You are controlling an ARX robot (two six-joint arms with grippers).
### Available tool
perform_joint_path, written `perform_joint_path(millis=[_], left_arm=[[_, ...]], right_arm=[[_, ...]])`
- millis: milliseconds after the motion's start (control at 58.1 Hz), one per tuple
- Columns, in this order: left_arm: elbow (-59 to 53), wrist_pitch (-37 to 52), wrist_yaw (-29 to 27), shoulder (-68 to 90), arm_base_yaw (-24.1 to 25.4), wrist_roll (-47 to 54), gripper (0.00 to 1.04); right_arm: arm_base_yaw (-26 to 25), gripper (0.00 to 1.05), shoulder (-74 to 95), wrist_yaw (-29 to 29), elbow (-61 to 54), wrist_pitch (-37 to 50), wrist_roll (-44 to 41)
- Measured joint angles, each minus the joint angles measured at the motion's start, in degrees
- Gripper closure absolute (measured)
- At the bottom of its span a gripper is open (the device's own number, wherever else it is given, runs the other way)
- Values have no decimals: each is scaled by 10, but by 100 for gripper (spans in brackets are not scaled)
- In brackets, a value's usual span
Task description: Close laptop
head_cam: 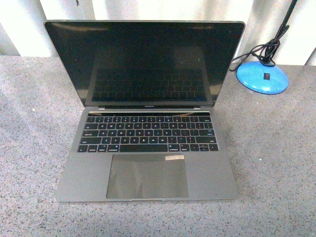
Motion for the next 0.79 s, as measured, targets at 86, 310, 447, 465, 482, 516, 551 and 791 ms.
perform_joint_path(millis=[86, 310, 447, 465, 482, 516, 551, 791], left_arm=[[23, 8, -11, 34, 1, 12, 7], [79, 21, -30, 106, 1, 48, 13], [106, 16, -31, 121, 1, 63, 40], [113, 13, -33, 125, 1, 66, 45], [116, 11, -35, 128, 1, 68, 49], [124, 9, -36, 135, 1, 70, 56], [130, 0, -42, 143, 0, 71, 65], [135, -27, -55, 161, -4, 68, 101]], right_arm=[[19, 10, 16, 5, 26, -6, 0], [71, 24, 64, 17, 78, 13, 21], [84, 50, 86, 18, 111, 10, 36], [87, 56, 89, 17, 117, 9, 40], [88, 59, 91, 17, 122, 8, 42], [91, 66, 95, 17, 130, 8, 49], [96, 75, 101, 20, 141, 8, 58], [121, 104, 111, 20, 154, 23, 122]])
